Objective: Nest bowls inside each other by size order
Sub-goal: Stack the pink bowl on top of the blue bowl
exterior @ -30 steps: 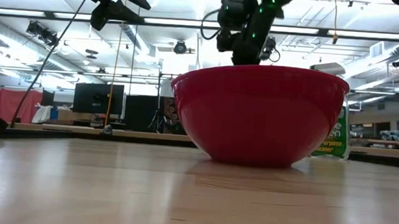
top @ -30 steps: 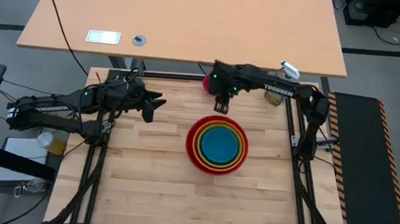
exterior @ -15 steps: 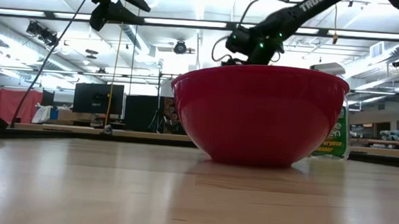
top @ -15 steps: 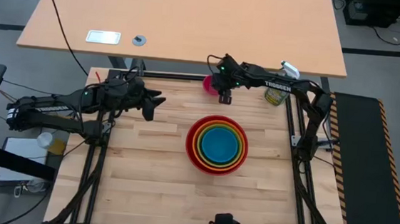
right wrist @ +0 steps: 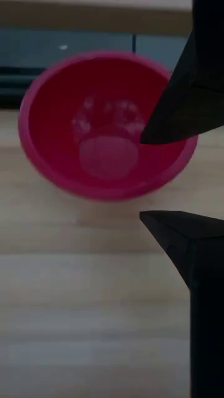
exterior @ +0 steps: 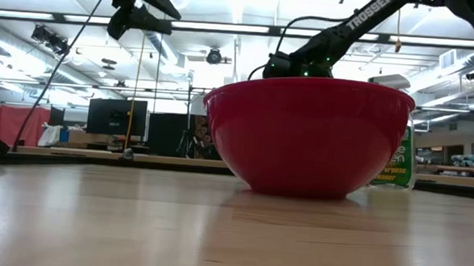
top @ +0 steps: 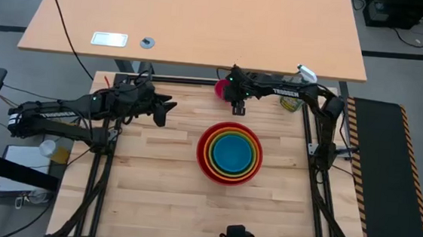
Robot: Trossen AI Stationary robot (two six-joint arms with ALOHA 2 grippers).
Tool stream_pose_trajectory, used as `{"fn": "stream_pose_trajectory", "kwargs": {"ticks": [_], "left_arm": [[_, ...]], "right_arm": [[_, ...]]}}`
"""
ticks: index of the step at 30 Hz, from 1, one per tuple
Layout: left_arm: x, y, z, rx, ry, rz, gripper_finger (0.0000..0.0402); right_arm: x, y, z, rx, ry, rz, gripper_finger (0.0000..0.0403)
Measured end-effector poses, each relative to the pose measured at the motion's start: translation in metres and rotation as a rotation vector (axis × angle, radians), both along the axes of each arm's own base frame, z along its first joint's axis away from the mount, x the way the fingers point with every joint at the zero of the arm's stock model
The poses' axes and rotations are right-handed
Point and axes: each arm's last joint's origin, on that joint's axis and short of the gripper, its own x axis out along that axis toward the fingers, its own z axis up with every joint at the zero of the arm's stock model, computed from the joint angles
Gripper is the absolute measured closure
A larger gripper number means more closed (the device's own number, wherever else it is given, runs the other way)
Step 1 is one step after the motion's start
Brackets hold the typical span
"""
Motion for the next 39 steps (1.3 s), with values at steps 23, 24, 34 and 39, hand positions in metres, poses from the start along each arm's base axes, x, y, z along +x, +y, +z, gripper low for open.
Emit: {"fn": "stream_pose_trajectory", "kwargs": {"ticks": [23, 24, 34, 39], "left_arm": [[0.005, 0.001, -0.004, -0.024, 0.009, 0.018, 0.0208], [0.005, 0.001, -0.004, -0.024, 0.010, 0.018, 0.0208], [0.005, 0.001, -0.004, -0.025, 0.009, 0.017, 0.0208], [0.005, 0.001, -0.004, -0.025, 0.009, 0.017, 0.0208]], "right_arm": [[0.005, -0.003, -0.029, -0.022, 0.103, 0.063, 0.0383], [0.004, -0.002, -0.028, -0.019, 0.112, 0.063, 0.0383], [0.006, 0.017, -0.006, -0.063, 0.132, 0.095, 0.0369], [0.002, 0.033, 0.027, -0.123, 0.090, 0.094, 0.0382]]}}
